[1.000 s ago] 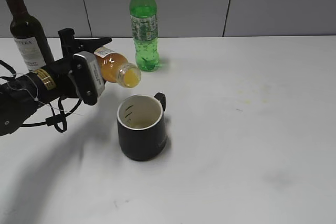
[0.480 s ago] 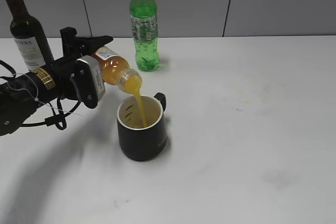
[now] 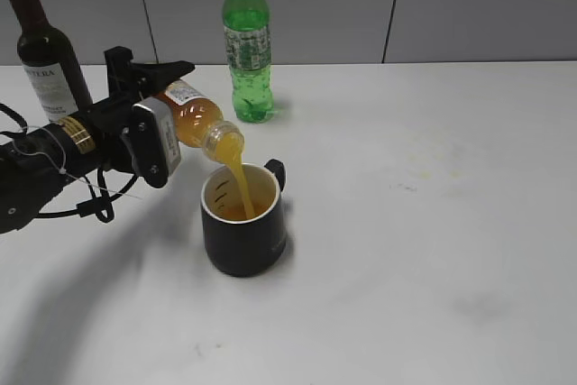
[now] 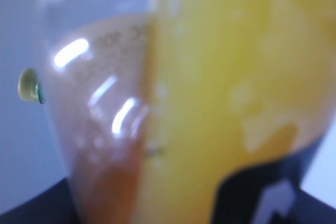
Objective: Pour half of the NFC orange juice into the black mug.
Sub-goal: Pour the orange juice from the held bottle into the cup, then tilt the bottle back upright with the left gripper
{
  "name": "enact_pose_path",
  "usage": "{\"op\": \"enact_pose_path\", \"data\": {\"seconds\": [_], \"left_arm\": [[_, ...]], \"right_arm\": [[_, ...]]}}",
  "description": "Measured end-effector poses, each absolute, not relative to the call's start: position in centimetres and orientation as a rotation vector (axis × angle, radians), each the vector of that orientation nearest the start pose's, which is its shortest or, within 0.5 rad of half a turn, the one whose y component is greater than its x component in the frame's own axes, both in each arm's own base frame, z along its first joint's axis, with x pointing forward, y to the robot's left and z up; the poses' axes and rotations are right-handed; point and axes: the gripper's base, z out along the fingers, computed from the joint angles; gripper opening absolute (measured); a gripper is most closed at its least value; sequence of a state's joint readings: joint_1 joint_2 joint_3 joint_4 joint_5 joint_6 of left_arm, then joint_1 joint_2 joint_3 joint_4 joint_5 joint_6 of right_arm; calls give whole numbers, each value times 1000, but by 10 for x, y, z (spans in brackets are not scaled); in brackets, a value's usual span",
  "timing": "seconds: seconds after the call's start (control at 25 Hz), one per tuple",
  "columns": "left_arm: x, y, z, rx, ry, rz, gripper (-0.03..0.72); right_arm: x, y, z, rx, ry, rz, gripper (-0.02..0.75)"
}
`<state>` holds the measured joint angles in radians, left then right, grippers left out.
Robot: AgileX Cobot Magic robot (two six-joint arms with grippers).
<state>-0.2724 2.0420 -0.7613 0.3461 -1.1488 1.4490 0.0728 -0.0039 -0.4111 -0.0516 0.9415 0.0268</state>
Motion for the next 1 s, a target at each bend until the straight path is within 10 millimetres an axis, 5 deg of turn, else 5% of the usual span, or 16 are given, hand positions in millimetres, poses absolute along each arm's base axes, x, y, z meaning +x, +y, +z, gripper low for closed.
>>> {"op": "enact_pose_path", "data": {"seconds": [1.0], "left_arm": [[341, -124, 127, 1495, 776, 771, 473]], "right_arm": [[9, -3, 262, -50, 2009, 2, 592]]}}
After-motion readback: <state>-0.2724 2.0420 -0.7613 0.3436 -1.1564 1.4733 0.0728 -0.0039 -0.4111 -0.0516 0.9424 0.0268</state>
